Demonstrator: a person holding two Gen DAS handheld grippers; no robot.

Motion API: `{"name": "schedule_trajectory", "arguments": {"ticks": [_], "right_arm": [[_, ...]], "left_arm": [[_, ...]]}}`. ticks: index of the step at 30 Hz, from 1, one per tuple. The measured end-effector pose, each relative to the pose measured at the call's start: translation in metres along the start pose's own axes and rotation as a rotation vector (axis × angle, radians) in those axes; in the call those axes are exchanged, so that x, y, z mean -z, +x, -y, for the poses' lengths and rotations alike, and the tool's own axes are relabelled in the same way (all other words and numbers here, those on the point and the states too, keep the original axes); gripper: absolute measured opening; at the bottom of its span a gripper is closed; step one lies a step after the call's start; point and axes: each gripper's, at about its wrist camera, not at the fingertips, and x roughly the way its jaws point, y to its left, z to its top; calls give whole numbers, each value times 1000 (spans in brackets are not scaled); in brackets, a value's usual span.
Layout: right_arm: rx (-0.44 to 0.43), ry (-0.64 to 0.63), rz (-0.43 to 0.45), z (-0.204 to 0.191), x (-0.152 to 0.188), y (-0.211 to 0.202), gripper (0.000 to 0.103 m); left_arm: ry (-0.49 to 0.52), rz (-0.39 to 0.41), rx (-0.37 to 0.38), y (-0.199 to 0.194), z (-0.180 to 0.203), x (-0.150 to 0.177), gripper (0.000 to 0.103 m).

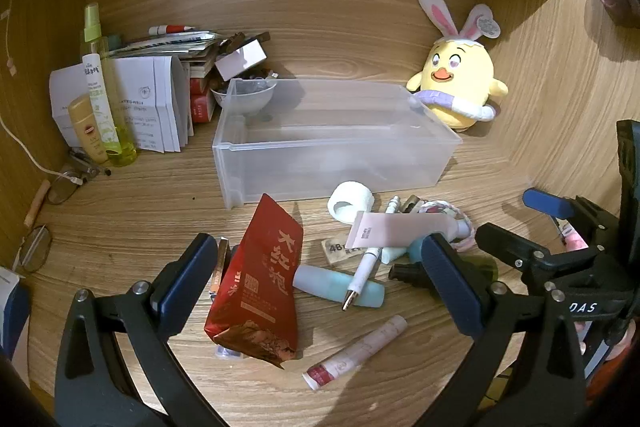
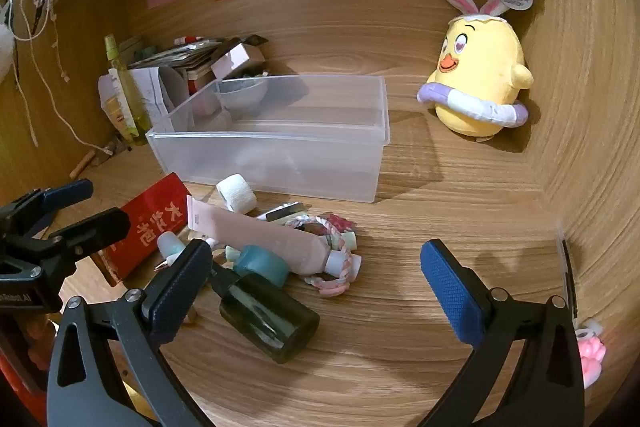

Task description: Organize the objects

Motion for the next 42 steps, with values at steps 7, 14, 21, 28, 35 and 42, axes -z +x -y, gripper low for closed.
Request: {"name": "schedule_trajectory", "arguments": {"ticks": [7, 14, 21, 28, 35, 42], "right_arm": [[-5, -6, 0, -1, 1, 1, 103], [-3, -10, 4, -4, 1, -1, 103], [-1, -11, 9, -5, 0, -3, 103], [-2, -10, 10, -4, 0, -3, 103], [-7, -7, 7, -5, 1, -2, 103], [-9, -5, 6, -5, 0, -3, 103]], "left_arm": [[-1, 1, 4, -1, -1, 0, 103], [-6, -2, 1, -2, -1, 1, 103], [-7, -2, -1, -2, -2, 2, 103], [-16, -10, 3, 1, -3, 3, 103], [-17, -14, 6, 2, -4, 4, 103], [-20, -14, 4, 2, -5, 4, 103]]}}
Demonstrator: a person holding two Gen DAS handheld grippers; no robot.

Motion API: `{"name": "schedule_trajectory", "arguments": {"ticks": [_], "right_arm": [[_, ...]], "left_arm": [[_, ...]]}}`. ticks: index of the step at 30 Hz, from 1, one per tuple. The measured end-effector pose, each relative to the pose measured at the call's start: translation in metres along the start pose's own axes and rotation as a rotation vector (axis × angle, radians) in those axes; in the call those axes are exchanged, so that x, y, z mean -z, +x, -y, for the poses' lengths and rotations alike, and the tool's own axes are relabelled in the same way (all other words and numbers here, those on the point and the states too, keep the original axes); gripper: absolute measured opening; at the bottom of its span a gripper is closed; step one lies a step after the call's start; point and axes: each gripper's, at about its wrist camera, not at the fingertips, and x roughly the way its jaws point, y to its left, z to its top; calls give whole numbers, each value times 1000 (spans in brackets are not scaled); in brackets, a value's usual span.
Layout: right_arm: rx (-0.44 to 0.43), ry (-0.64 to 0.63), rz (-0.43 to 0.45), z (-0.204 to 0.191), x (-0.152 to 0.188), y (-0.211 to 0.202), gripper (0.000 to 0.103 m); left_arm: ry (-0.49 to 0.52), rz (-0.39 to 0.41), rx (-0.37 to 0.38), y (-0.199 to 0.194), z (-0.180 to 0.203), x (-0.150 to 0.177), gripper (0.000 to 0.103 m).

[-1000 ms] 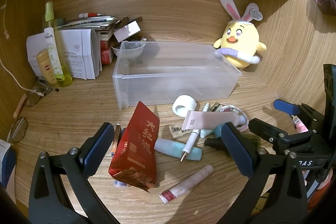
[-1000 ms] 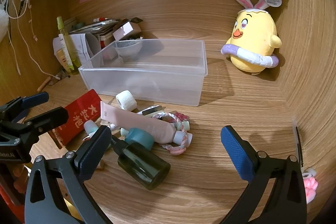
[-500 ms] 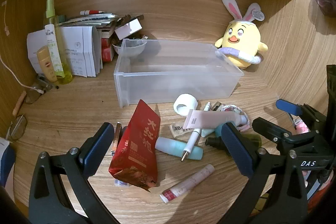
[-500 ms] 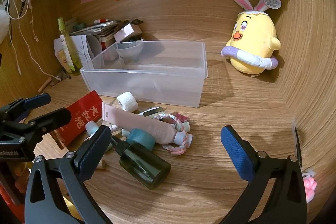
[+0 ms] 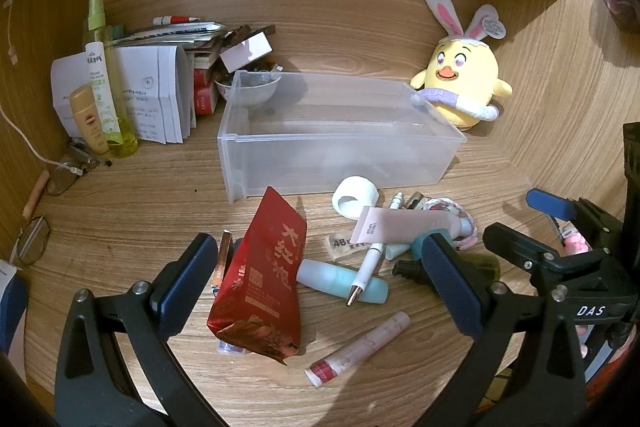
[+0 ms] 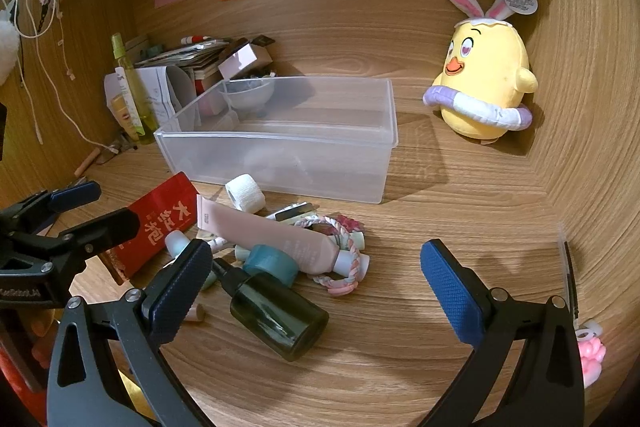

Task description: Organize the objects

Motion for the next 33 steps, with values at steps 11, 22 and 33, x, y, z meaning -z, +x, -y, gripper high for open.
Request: {"name": "schedule_trajectory", "arguments": {"ticks": [11, 22, 33], "right_arm": [[-18, 5, -4, 1, -1, 0, 103], [-11, -21, 15, -2, 0, -4, 103], [-9, -7, 2, 12, -7, 3, 103]], "left_arm": [[-1, 13, -18, -2, -1, 1, 103], [13, -15, 15, 0, 0, -1, 103], [-36, -6, -19, 2, -32, -13, 103]]}}
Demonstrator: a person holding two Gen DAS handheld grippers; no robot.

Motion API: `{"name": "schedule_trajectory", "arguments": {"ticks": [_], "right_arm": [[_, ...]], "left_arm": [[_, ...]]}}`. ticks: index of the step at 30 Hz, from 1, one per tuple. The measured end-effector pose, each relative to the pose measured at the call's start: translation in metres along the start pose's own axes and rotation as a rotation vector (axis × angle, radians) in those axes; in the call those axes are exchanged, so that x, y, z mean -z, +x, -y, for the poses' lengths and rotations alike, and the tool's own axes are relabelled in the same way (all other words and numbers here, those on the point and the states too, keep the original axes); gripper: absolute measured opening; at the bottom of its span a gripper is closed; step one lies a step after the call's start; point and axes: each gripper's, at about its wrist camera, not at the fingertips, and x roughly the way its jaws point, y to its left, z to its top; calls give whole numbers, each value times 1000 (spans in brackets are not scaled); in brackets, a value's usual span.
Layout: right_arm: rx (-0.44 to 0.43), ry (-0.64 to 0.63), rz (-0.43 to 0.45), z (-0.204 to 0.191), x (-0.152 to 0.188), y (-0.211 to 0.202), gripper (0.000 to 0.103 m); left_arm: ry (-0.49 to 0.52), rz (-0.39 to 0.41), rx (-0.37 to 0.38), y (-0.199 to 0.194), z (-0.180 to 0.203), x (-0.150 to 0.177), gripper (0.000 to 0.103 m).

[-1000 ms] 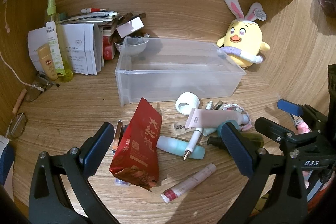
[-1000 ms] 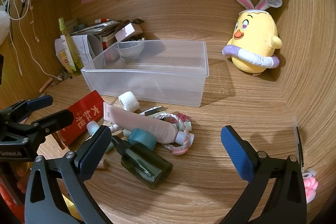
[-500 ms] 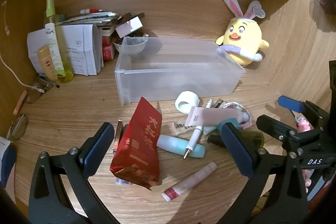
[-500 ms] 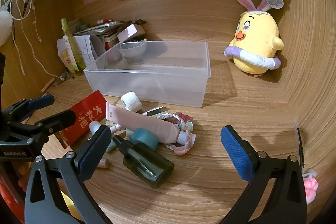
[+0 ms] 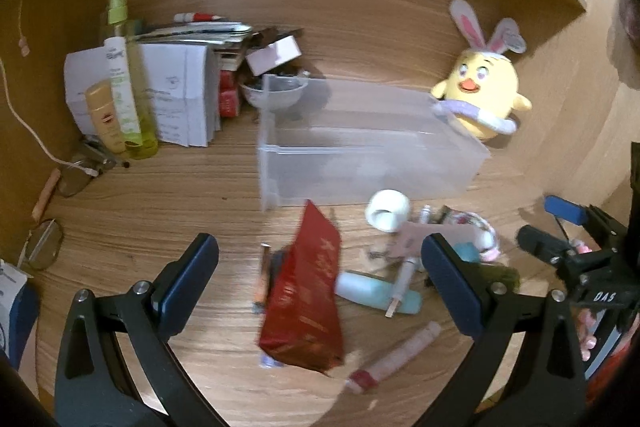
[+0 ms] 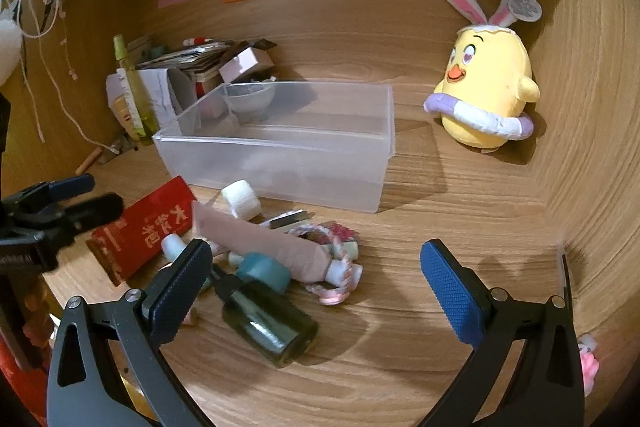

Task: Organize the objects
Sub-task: 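Move the left gripper toward the blue Max box while the right gripper approaches the pink-white tube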

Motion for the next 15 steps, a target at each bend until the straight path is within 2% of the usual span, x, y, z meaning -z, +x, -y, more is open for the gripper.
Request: {"name": "schedule_trajectory", "arguments": {"ticks": [3, 4, 5, 7, 13, 15], "right_arm": [[6, 22, -6, 12, -1, 4, 103], [8, 27, -9, 14, -1, 5, 103], [10, 35, -14, 18, 0, 6, 102], [16, 49, -31, 26, 2, 10, 99], [32, 59, -66, 36, 7, 16, 89], [41, 53, -77, 38, 9, 17, 86]], "left_arm": [[-16, -9, -26, 4, -12, -1, 103], [-23, -17, -28, 6, -16, 0, 99], [-28, -28, -28, 8, -20, 1, 89], [-34, -55, -34, 11, -26, 3, 77], [-83, -50, -70, 5, -49, 10, 77], [-89, -53, -89, 5, -57, 11, 74]]}}
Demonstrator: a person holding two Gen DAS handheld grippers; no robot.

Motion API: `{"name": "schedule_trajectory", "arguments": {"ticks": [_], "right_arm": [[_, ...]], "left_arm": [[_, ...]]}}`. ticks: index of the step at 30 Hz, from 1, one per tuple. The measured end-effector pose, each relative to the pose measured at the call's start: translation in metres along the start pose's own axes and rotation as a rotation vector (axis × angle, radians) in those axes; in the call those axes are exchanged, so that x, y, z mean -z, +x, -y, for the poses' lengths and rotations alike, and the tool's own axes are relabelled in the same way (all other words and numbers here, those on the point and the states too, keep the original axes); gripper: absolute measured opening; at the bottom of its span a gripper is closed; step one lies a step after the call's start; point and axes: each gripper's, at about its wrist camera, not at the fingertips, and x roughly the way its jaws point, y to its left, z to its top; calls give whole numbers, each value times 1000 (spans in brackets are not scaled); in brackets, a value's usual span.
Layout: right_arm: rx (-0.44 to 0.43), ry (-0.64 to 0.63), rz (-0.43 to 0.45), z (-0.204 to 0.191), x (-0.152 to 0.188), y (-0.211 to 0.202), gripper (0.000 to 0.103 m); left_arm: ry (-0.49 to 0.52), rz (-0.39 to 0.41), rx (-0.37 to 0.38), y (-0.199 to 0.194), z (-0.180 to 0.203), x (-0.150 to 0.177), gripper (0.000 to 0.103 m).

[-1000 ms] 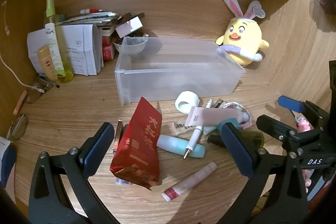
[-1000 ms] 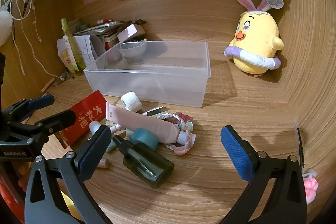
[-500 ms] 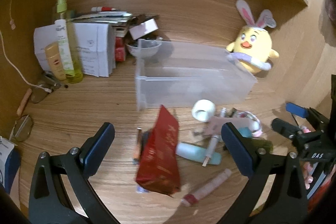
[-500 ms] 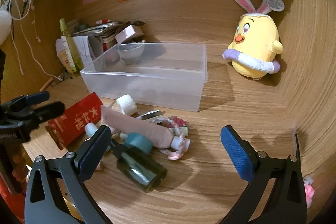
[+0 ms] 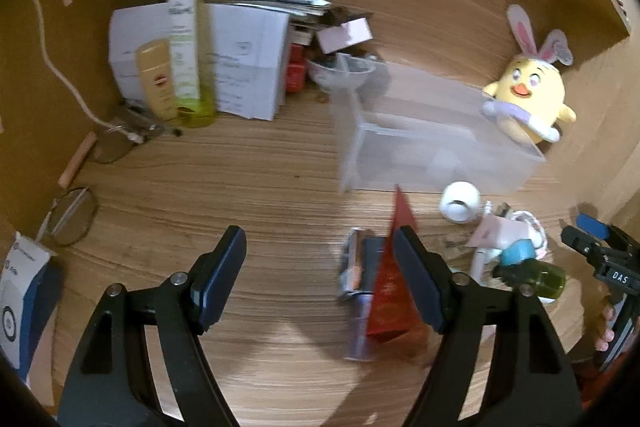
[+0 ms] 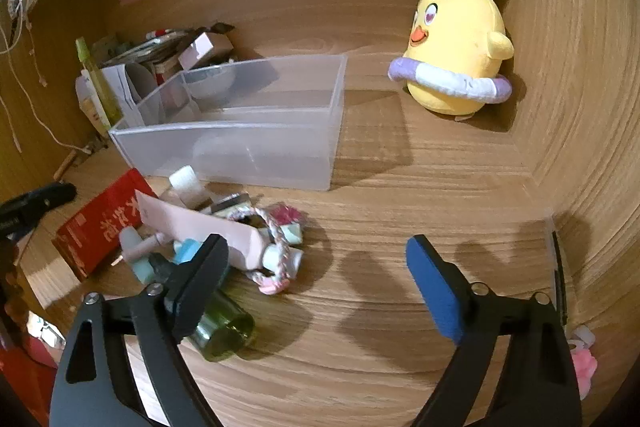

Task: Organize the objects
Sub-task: 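Move the left gripper toward the blue Max box while the right gripper approaches the pink-white tube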

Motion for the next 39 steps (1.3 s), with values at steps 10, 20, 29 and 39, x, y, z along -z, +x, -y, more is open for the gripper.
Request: {"name": "schedule_trajectory", "arguments": {"ticks": [10, 20, 29, 39], "right_arm": [[-61, 20, -64, 5, 4, 16, 61], [-152, -113, -42, -38, -7, 13, 53], [-176, -308, -95, -92, -13, 41, 54], [-134, -402, -114, -111, -23, 63, 56]], "left_arm": [[-6, -107, 33, 25, -9, 12, 60], [23, -113, 72, 34, 6, 11, 60], [62, -106, 63, 35, 12, 10, 60], [38, -157, 35, 45, -12, 12, 54]]}}
